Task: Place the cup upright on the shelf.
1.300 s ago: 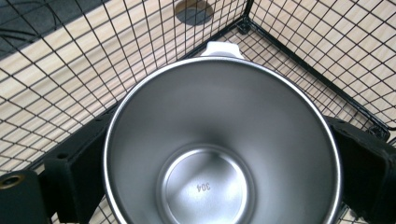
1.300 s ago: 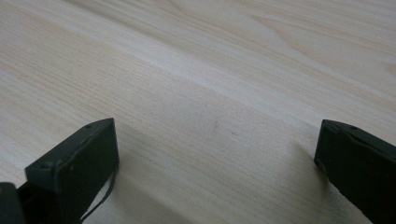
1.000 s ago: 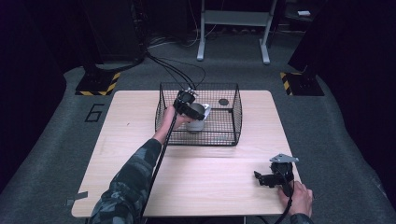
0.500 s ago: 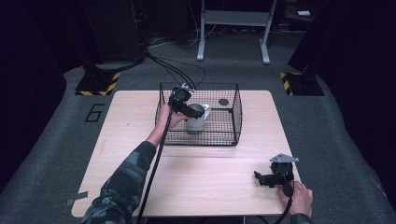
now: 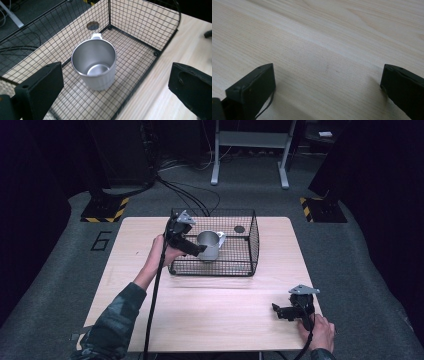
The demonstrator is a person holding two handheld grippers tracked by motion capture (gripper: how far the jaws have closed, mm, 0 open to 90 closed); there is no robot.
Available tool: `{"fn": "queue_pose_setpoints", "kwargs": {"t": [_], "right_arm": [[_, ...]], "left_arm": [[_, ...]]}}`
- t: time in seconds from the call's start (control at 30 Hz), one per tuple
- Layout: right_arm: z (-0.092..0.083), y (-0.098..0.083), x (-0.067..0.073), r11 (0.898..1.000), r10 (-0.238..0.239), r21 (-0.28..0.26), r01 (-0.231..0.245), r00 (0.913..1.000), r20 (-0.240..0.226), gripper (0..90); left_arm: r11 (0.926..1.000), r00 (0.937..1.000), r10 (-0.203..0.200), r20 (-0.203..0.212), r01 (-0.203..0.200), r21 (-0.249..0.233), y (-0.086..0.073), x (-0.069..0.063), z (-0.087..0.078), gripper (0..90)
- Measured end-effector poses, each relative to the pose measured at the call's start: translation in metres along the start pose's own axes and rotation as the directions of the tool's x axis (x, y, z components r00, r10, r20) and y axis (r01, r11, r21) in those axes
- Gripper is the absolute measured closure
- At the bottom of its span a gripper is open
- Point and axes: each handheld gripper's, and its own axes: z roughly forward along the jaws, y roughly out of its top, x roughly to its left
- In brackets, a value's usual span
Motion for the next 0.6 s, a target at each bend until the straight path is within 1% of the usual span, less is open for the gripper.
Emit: {"fn": "queue_pose_setpoints", "kwargs": {"t": [0.03,0.07,0.1,0.13,0.2,0.23,0.27,0.43,0.47,0.5,0.53,0.57,0.6], "right_arm": [[0.0,0.0,0.0,1.0,0.001,0.0,-0.001,1.0,0.0,0.0],[0.0,0.0,0.0,1.0,0.0,0.0,0.0,1.0,0.0,0.0],[0.0,0.0,0.0,1.0,0.0,-0.001,0.0,1.0,0.0,0.0],[0.0,0.0,0.0,1.0,0.001,0.0,-0.001,1.0,0.0,0.0],[0.0,0.0,0.0,1.0,-0.002,-0.001,0.002,1.0,0.0,0.0],[0.0,0.0,0.0,1.0,0.001,0.0,-0.001,1.0,0.0,0.0],[0.0,0.0,0.0,1.0,0.001,0.0,-0.001,1.0,0.0,0.0],[0.0,0.0,0.0,1.0,0.0,0.0,0.0,1.0,0.0,0.0],[0.0,0.0,0.0,1.0,0.001,0.0,-0.001,1.0,0.0,0.0],[0.0,0.0,0.0,1.0,0.001,-0.001,-0.001,1.0,0.0,0.0],[0.0,0.0,0.0,1.0,0.001,0.0,-0.001,1.0,0.0,0.0],[0.0,0.0,0.0,1.0,0.001,0.0,-0.001,1.0,0.0,0.0],[0.0,0.0,0.0,1.0,0.001,-0.001,-0.001,1.0,0.0,0.0]], "left_arm": [[1.0,1.0,0.009,-0.003,-0.009,-0.001,-0.003,-0.002,-0.005,0.1],[1.0,1.0,0.006,-0.002,-0.006,-0.005,-0.006,-0.004,-0.009,0.1],[0.9998,0.9998,0.022,-0.003,-0.022,-0.005,-0.008,-0.006,-0.014,0.1],[0.9996,0.9996,0.029,-0.004,-0.029,-0.004,-0.011,-0.008,-0.018,0.1],[0.9981,0.9978,0.061,-0.027,-0.061,0.002,-0.017,-0.013,-0.027,0.1],[0.998,0.9976,0.063,-0.029,-0.063,0.011,-0.02,-0.016,-0.031,0.1],[0.9966,0.9961,0.081,-0.035,-0.081,0.015,-0.023,-0.018,-0.034,0.1],[0.9951,0.9942,0.097,-0.046,-0.097,0.02,-0.044,-0.029,-0.051,0.1],[0.9958,0.9945,0.091,-0.052,-0.09,0.016,-0.051,-0.032,-0.055,0.1],[0.9951,0.9936,0.098,-0.055,-0.098,0.018,-0.056,-0.033,-0.058,0.1],[0.9964,0.9945,0.084,-0.063,-0.083,0.016,-0.063,-0.035,-0.061,0.1],[0.9961,0.9941,0.088,-0.064,-0.087,0.014,-0.067,-0.036,-0.063,0.1],[0.9968,0.9942,0.08,-0.072,-0.079,0.012,-0.075,-0.039,-0.066,0.1]]}}
